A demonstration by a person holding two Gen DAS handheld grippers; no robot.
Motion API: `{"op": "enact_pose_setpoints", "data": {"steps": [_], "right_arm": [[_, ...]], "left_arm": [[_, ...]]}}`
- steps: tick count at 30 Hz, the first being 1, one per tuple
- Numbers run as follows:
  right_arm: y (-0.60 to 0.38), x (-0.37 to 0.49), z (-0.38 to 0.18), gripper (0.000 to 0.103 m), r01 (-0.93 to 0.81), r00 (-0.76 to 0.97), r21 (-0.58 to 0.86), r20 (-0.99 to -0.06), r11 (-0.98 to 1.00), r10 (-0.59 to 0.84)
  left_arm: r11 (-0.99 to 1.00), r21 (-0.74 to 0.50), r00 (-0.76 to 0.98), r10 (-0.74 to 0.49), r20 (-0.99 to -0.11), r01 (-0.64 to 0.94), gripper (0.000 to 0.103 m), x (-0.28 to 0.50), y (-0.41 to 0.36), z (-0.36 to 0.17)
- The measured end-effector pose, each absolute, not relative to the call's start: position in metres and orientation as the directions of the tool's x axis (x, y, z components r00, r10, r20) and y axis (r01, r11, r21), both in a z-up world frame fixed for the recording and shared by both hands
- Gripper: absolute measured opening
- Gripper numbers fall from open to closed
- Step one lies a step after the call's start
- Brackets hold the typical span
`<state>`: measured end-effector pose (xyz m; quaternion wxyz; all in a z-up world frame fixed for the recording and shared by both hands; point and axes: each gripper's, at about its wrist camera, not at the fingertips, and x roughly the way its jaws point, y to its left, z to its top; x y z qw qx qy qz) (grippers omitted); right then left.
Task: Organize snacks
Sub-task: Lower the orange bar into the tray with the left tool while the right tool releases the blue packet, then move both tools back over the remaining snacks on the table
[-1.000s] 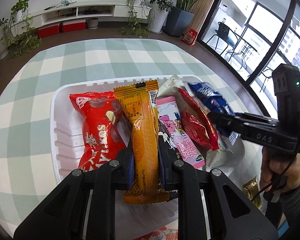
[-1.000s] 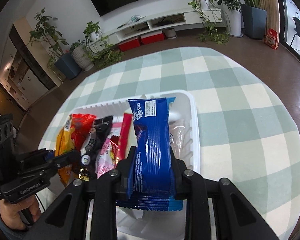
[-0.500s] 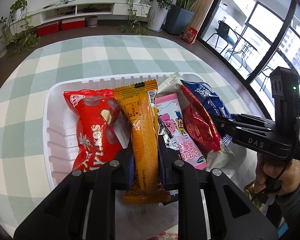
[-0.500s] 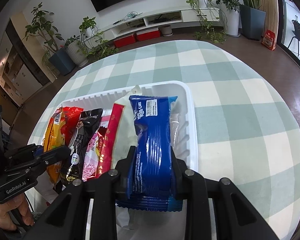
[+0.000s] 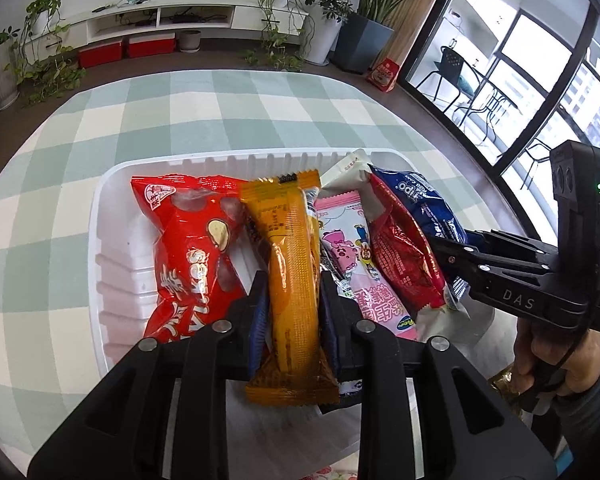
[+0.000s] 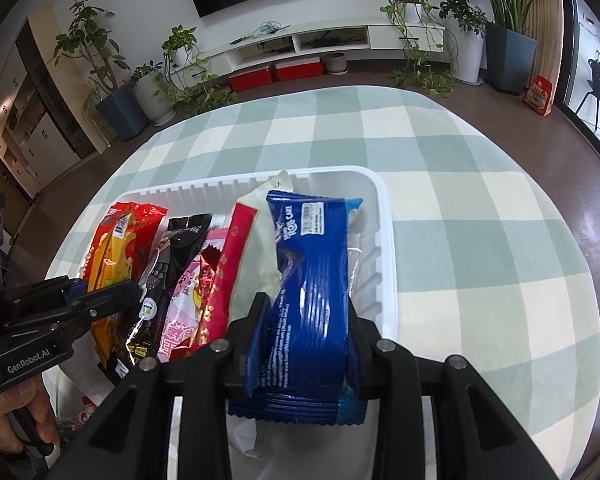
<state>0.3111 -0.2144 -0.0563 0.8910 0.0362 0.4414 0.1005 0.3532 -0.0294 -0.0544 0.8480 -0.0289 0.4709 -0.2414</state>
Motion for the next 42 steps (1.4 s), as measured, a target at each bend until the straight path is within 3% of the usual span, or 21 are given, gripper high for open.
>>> {"op": "enact_pose_setpoints", "data": {"steps": [4,9,16,18,25,30,38,42], "right_arm": [[-0.213,0.308,-0.051,0.045,-0.154,0.602,0.142,-0.771,0.978,0.207],[-0.215,0.308,-0.049,0.048,-0.154,0.605,0.144,-0.769,0.978,0.208],[-0.218,0.303,-0.045,0.054,-0.155,0.615,0.156,-0.757,0.976,0.219],[-0.22,0.299,-0.042,0.056,-0.156,0.628,0.163,-0.745,0.974,0.226],[-0.224,0.283,-0.023,0.07,-0.172,0.676,0.202,-0.688,0.964,0.265],[-0.234,0.264,-0.009,0.079,-0.188,0.697,0.218,-0.657,0.958,0.286],[-0.261,0.19,0.0,0.089,-0.196,0.719,0.34,-0.588,0.92,0.37],[-0.262,0.145,-0.009,0.089,-0.225,0.71,0.388,-0.563,0.894,0.423]], "left_arm": [[0.878,-0.272,0.438,-0.44,-0.784,0.394,0.033,0.351,-0.034,-0.053],[0.872,-0.265,0.45,-0.448,-0.773,0.412,0.053,0.346,-0.04,-0.047],[0.869,-0.278,0.466,-0.462,-0.755,0.41,0.059,0.34,-0.034,-0.039],[0.87,-0.28,0.477,-0.463,-0.747,0.405,0.067,0.335,-0.03,-0.034],[0.863,-0.307,0.518,-0.49,-0.701,0.4,0.079,0.314,-0.013,-0.01],[0.876,-0.294,0.573,-0.474,-0.668,0.382,0.102,0.279,0.009,0.013],[0.906,-0.244,0.615,-0.415,-0.67,0.345,0.103,0.194,0.044,0.011],[0.878,-0.138,0.516,-0.39,-0.763,0.459,0.103,0.161,0.032,-0.022]]}}
